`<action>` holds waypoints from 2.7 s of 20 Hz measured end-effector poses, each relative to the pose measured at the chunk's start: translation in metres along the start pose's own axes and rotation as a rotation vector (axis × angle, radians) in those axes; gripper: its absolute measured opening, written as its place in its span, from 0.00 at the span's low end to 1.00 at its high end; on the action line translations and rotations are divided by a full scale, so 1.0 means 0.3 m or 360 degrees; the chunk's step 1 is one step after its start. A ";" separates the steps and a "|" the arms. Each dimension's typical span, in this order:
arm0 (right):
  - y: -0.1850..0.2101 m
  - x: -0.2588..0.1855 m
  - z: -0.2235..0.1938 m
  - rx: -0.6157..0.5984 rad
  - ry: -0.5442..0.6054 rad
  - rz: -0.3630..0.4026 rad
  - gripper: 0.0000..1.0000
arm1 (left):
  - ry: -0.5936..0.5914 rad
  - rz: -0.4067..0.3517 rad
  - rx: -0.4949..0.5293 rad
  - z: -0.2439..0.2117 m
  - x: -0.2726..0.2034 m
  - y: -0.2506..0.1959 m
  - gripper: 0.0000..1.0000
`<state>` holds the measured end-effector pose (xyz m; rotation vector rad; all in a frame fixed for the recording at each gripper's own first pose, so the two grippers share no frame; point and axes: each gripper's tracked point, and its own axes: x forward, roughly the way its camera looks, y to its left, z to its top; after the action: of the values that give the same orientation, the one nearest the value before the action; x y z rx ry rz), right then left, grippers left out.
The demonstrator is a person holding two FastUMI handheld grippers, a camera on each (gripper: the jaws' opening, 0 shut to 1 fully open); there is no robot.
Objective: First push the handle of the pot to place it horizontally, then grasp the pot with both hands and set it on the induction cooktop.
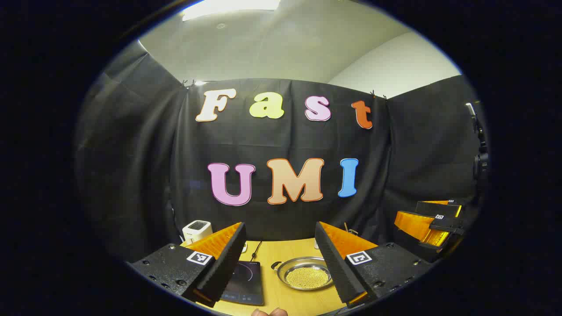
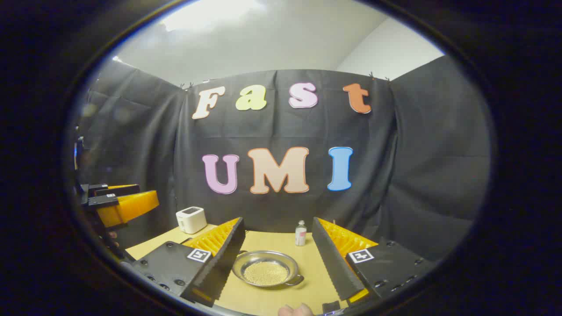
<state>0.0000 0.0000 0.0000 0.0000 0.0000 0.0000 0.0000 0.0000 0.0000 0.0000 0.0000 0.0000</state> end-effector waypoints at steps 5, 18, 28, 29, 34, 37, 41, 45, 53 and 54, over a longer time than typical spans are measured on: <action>-0.057 -0.035 0.005 0.0006 0.0002 0.0020 0.99 | 0.0018 0.0022 -0.0014 0.022 -0.026 -0.061 0.95; -0.036 0.017 -0.045 0.0000 0.0062 0.0111 0.97 | 0.0106 0.0139 -0.0051 -0.030 -0.036 -0.007 0.95; 0.109 0.164 -0.051 0.0011 0.0140 0.0043 0.98 | 0.0110 0.0118 -0.0119 -0.065 0.070 0.184 0.95; 0.129 0.182 -0.052 0.0009 0.0155 0.0032 0.94 | 0.0109 0.0102 -0.0118 -0.066 0.090 0.207 0.95; 0.181 0.244 -0.088 -0.0025 0.0196 -0.0047 0.71 | 0.0103 0.0004 -0.0192 -0.100 0.146 0.269 0.95; 0.186 0.264 -0.112 -0.0061 0.0234 -0.0104 0.27 | 0.0141 -0.0064 -0.0207 -0.119 0.168 0.278 0.93; 0.199 0.316 -0.199 0.0043 0.0314 -0.0040 0.10 | 0.0159 -0.0071 -0.0196 -0.142 0.221 0.281 0.95; 0.186 0.368 -0.367 0.0131 0.0514 0.0068 0.00 | 0.0205 -0.0007 -0.0192 -0.188 0.283 0.275 0.95; 0.022 0.494 -0.740 0.0187 0.0855 0.0270 0.00 | 0.0385 0.0161 -0.0200 -0.324 0.435 0.181 0.96; 0.009 0.497 -0.808 0.0186 0.0921 0.0297 0.00 | 0.0403 0.0199 -0.0174 -0.337 0.449 0.185 0.96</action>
<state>0.1492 0.0028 -0.2423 0.1168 0.5787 0.1869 0.1346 0.0554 -0.1011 -0.1094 0.2533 0.1249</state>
